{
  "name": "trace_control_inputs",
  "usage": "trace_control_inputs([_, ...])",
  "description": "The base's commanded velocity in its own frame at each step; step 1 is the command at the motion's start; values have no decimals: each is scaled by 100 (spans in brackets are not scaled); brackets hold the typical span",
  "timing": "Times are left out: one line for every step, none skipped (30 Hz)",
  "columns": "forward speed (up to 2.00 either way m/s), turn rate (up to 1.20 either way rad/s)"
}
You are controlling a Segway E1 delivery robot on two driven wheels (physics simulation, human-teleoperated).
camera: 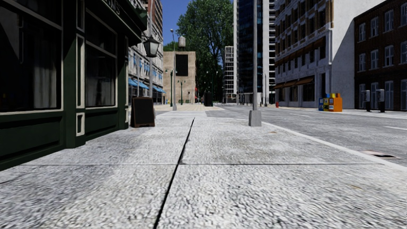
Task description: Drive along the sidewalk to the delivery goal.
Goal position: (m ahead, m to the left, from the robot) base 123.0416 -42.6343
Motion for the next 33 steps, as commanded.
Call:
trace_control_inputs([200,0])
trace_control_inputs([200,0])
trace_control_inputs([200,0])
trace_control_inputs([200,0])
trace_control_inputs([200,0])
trace_control_inputs([200,0])
trace_control_inputs([200,0])
trace_control_inputs([200,0])
trace_control_inputs([200,0])
trace_control_inputs([200,0])
trace_control_inputs([200,0])
trace_control_inputs([200,0])
trace_control_inputs([200,0])
trace_control_inputs([200,0])
trace_control_inputs([200,0])
trace_control_inputs([200,0])
trace_control_inputs([200,0])
trace_control_inputs([200,0])
trace_control_inputs([200,0])
trace_control_inputs([200,0])
trace_control_inputs([200,0])
trace_control_inputs([200,0])
trace_control_inputs([200,0])
trace_control_inputs([200,0])
trace_control_inputs([200,0])
trace_control_inputs([200,0])
trace_control_inputs([200,0])
trace_control_inputs([200,0])
trace_control_inputs([200,0])
trace_control_inputs([200,0])
trace_control_inputs([200,0])
trace_control_inputs([200,0])
trace_control_inputs([200,0])
